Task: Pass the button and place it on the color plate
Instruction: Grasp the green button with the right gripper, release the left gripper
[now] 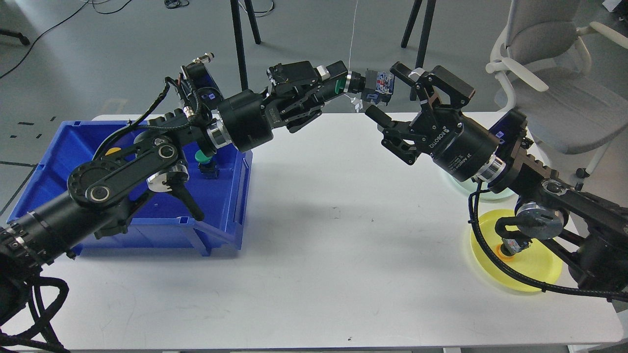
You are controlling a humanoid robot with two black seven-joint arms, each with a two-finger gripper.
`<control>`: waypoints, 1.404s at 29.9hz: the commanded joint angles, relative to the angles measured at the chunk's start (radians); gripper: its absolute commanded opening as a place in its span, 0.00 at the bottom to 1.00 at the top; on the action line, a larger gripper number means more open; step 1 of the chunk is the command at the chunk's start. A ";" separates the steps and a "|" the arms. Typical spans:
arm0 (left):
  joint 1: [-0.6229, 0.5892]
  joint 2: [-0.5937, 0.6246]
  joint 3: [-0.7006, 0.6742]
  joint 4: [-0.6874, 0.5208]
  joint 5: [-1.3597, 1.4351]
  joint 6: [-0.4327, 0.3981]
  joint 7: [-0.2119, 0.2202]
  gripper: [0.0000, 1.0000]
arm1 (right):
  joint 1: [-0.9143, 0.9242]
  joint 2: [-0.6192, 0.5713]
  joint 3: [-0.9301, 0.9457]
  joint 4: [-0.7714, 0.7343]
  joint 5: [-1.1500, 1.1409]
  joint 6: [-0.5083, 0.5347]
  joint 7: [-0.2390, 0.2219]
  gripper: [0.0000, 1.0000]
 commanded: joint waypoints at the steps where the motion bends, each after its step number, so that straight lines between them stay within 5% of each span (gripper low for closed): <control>1: 0.000 0.000 0.000 0.000 -0.002 0.000 0.000 0.25 | 0.002 0.010 -0.001 0.000 0.002 0.000 0.000 0.78; 18: 0.000 0.000 0.000 0.000 0.000 0.000 0.000 0.25 | 0.001 0.011 0.005 0.000 -0.001 0.000 0.000 0.30; 27: 0.001 0.000 0.000 0.000 0.001 0.000 0.000 0.28 | 0.001 0.011 0.005 0.000 -0.001 -0.002 0.000 0.22; 36: 0.008 -0.002 0.000 -0.002 0.003 0.000 0.000 0.66 | 0.001 0.010 0.001 0.000 -0.003 0.000 0.000 0.20; 42: 0.009 -0.005 0.000 -0.002 0.003 0.000 0.000 0.73 | -0.001 0.007 -0.002 0.001 -0.013 0.000 0.000 0.19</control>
